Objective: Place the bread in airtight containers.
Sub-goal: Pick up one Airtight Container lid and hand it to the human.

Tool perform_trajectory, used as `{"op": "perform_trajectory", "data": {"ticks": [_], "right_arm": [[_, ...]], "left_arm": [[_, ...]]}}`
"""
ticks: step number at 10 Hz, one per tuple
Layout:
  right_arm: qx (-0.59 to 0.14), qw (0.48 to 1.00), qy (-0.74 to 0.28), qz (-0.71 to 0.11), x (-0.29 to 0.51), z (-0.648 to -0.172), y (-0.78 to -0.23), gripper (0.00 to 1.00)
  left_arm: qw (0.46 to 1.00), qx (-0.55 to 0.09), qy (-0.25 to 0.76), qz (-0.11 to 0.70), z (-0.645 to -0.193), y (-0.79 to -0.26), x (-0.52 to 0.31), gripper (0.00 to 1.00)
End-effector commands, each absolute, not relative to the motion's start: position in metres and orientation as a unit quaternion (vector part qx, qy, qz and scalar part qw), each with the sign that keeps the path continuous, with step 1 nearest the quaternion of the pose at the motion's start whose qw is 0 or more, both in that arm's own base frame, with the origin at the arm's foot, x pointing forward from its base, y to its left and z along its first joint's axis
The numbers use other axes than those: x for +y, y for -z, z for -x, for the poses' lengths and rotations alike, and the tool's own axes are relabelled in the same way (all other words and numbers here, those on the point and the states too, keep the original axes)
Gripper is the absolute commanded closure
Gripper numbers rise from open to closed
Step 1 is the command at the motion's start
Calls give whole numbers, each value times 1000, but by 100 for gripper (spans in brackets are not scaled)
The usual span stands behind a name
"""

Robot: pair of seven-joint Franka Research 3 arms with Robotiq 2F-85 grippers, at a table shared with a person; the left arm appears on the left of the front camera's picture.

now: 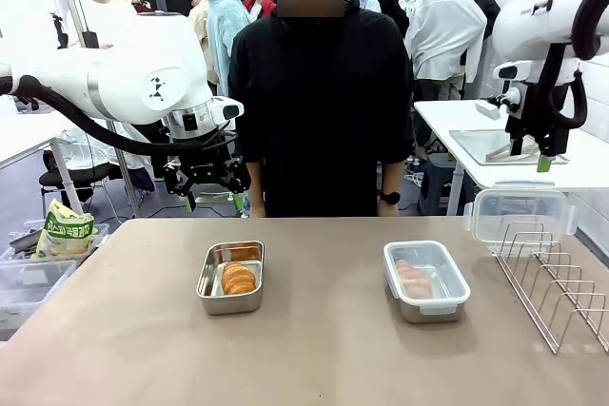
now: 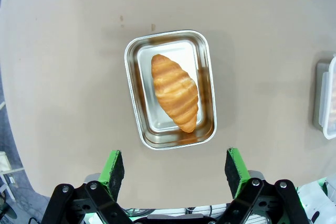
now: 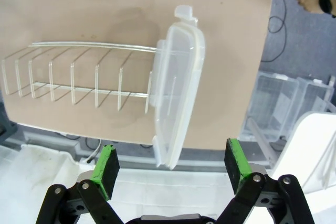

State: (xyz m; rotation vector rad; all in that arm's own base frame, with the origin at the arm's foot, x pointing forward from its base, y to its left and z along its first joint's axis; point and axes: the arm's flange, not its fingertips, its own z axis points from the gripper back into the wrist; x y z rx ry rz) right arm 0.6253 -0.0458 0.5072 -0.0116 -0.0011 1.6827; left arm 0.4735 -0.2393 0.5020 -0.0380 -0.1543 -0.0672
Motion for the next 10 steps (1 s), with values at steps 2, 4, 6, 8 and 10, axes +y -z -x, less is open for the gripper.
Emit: {"op": "perform_trajectory", "data": {"ticks": [2, 4, 6, 8, 10], "right_arm": [[-20, 672, -740, 17, -40, -649, -493, 0], [-17, 690, -724, -7, -39, -651, -481, 0], [2, 699, -714, -36, -39, -652, -477, 0], [3, 699, -714, -37, -39, -654, -467, 0], [-4, 706, -706, -52, -43, -656, -448, 0]], "left_arm": [[996, -81, 31, 13, -473, -504, -238, 0], [996, -81, 31, 13, -473, -504, -238, 0], [996, -81, 31, 13, -473, -504, -238, 0], [996, -81, 31, 13, -473, -504, -238, 0], [996, -81, 31, 13, -473, -504, -238, 0]]}}
